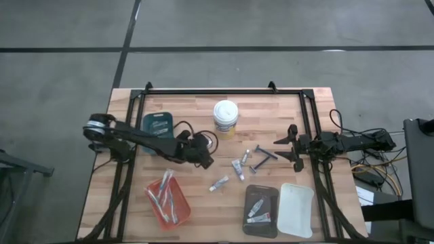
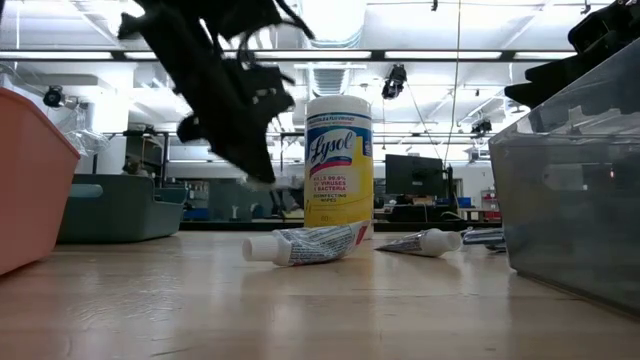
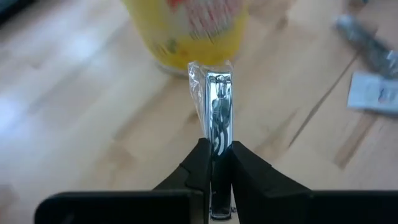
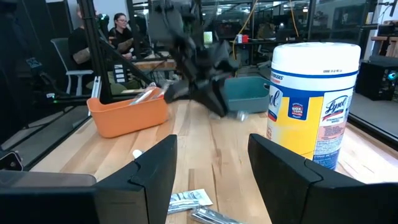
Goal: Pick & Place Travel size toiletries
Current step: Put the silver nail cutter into the blue bin
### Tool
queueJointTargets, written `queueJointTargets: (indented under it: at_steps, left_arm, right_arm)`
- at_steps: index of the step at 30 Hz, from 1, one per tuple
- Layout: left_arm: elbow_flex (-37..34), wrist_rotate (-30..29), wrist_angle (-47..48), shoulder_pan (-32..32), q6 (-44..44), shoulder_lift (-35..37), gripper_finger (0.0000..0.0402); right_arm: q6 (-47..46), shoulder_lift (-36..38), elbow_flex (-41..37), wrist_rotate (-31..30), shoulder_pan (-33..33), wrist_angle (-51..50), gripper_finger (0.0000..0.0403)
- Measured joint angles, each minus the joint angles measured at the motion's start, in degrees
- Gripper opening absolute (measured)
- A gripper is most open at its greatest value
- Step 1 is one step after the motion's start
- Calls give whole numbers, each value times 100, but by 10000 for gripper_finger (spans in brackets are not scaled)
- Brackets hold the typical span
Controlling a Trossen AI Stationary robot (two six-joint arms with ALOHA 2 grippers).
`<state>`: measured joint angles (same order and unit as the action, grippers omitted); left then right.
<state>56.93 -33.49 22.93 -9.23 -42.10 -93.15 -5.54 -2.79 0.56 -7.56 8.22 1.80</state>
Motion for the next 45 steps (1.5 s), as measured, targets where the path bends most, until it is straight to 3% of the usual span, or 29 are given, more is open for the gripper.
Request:
queueJointTargets:
  at_steps: [20, 29, 45]
  left_arm:
    - [-9, -1038, 1760, 9, -148, 2220, 42]
    - [-40, -1324, 3393, 15, -1268, 2636, 43]
    - [-1742, -1037, 3756, 15, -3029, 3437, 44]
  right_arm:
    - [0, 0, 0, 1, -1, 0, 196]
    - [-1, 0, 0, 0, 0, 0, 196]
    - [0, 0, 0, 1, -1, 0, 196]
